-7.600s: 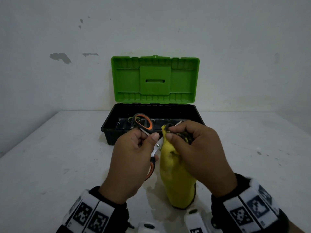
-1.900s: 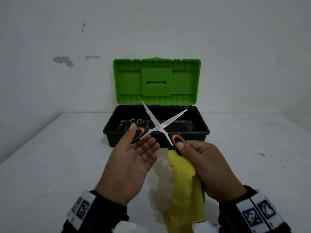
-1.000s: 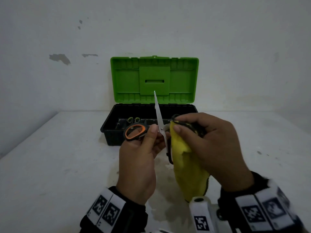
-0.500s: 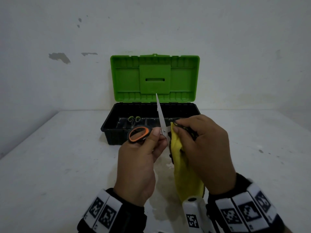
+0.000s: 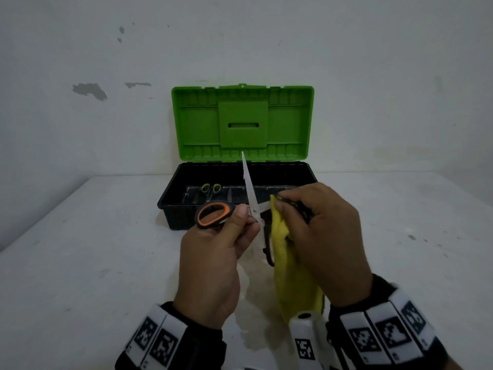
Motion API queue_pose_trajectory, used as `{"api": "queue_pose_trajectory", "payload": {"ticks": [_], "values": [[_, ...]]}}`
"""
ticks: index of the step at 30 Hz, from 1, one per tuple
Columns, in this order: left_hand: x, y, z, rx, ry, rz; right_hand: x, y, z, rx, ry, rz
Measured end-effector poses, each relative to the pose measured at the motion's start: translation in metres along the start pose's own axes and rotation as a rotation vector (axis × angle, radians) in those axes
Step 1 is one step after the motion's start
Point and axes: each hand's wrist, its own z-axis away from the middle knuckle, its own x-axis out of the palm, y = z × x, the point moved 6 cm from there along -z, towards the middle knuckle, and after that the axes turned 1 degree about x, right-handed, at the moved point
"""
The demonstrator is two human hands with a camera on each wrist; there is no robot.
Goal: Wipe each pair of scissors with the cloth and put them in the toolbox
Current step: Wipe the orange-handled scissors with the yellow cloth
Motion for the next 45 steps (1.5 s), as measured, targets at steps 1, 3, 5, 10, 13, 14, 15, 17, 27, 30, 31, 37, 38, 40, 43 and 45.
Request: {"api": "queue_pose_trajectory", "payload": {"ticks": [1, 3, 5, 10, 13, 14, 15, 17, 27, 30, 31, 37, 38, 40, 43, 45], "values": [[0.001, 0.000, 0.000, -0.002, 0.003, 0.000, -0.002, 0.003, -0.001, 0.016, 0.016, 0.011], [0.000, -0.001, -0.001, -0.002, 0.014, -0.002, -0.001, 0.002, 0.000, 0.019, 0.022, 0.022], [-0.001, 0.000, -0.003, -0.003, 0.024, 0.006, 0.003, -0.005, 0.003, -0.004, 0.002, 0.020], [-0.003, 0.001, -0.002, 0.006, 0.034, 0.012, -0.002, 0.011, -0.006, 0.089, -0.008, -0.026], [-0.001, -0.001, -0.004, 0.006, 0.041, 0.007, -0.001, 0.013, -0.005, 0.149, -0.001, -0.092], [-0.001, -0.001, -0.006, 0.007, 0.040, 0.002, 0.000, 0.011, -0.004, 0.145, -0.004, -0.106], [-0.001, 0.000, -0.006, 0.009, 0.035, -0.001, 0.001, 0.010, -0.003, 0.145, -0.011, -0.116], [-0.001, 0.000, -0.005, 0.012, 0.021, -0.005, -0.001, 0.014, -0.004, 0.171, -0.031, -0.130], [0.003, -0.004, -0.001, 0.009, -0.012, -0.019, -0.017, 0.044, -0.011, 0.259, -0.032, -0.119], [0.003, -0.003, -0.001, -0.001, 0.008, 0.004, -0.027, 0.058, -0.014, 0.284, -0.024, -0.059], [0.003, -0.002, -0.001, 0.002, 0.012, 0.007, -0.031, 0.061, -0.015, 0.303, -0.023, -0.049], [0.009, 0.001, -0.003, -0.047, 0.031, -0.005, -0.042, 0.018, -0.017, 0.021, -0.052, -0.026], [0.011, 0.000, -0.003, -0.061, 0.032, -0.004, -0.035, 0.009, -0.015, -0.038, -0.072, -0.039], [0.013, -0.001, -0.001, -0.080, 0.032, -0.016, -0.021, -0.001, -0.010, -0.119, -0.114, -0.049], [0.012, -0.001, 0.001, -0.107, 0.045, -0.038, -0.009, 0.001, -0.006, -0.157, -0.132, -0.032], [0.009, -0.002, 0.001, -0.116, 0.060, -0.044, -0.010, 0.008, -0.006, -0.153, -0.117, -0.021]]}}
